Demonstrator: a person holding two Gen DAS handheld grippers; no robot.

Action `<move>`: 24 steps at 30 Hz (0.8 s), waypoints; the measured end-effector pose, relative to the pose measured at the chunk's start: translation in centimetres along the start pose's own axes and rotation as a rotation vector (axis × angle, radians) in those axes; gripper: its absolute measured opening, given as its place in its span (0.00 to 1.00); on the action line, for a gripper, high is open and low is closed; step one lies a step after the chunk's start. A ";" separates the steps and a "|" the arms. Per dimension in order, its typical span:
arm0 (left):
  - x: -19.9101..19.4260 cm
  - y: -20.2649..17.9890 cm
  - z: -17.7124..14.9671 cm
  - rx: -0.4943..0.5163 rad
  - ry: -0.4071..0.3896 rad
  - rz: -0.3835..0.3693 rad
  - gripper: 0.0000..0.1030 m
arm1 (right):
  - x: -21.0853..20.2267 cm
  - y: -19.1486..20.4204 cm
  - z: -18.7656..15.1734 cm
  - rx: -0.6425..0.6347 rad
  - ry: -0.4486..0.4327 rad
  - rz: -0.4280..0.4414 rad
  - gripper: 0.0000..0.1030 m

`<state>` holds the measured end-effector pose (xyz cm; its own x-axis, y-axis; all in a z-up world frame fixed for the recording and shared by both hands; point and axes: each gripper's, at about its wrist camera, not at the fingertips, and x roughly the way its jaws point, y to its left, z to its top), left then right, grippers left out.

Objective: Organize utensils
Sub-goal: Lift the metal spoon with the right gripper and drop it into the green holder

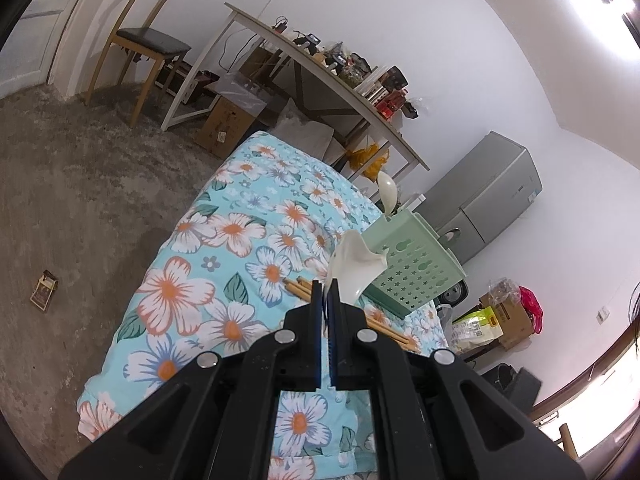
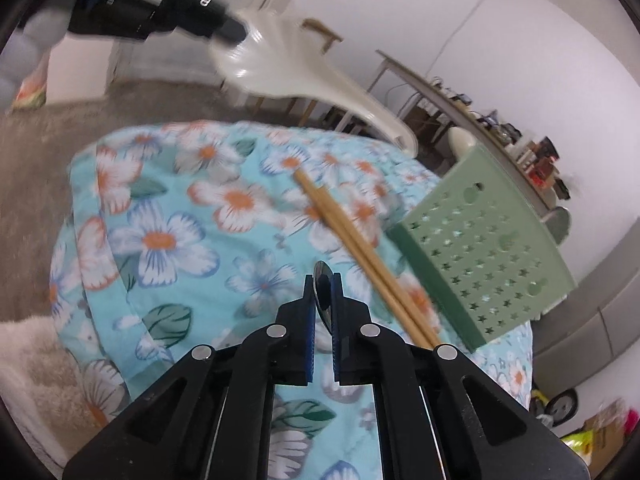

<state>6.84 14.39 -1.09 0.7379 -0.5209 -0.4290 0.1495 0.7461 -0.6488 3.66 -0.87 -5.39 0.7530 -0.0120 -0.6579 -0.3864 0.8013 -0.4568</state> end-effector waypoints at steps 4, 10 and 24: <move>-0.1 -0.8 0.1 0.015 -0.005 -0.001 0.02 | -1.7 -2.2 0.3 0.088 -0.041 -0.016 0.03; -0.4 -2.2 0.1 0.040 -0.016 -0.006 0.02 | -3.6 -5.9 0.1 0.231 -0.086 -0.011 0.02; -1.1 -7.9 2.6 0.171 -0.091 -0.066 0.02 | -5.7 -15.3 -2.7 0.590 -0.155 0.153 0.02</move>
<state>6.56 10.17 6.12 0.7783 -0.5372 -0.3252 0.3036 0.7752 -0.5540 3.83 -14.64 3.74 0.7981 0.1803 -0.5749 -0.1700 0.9828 0.0723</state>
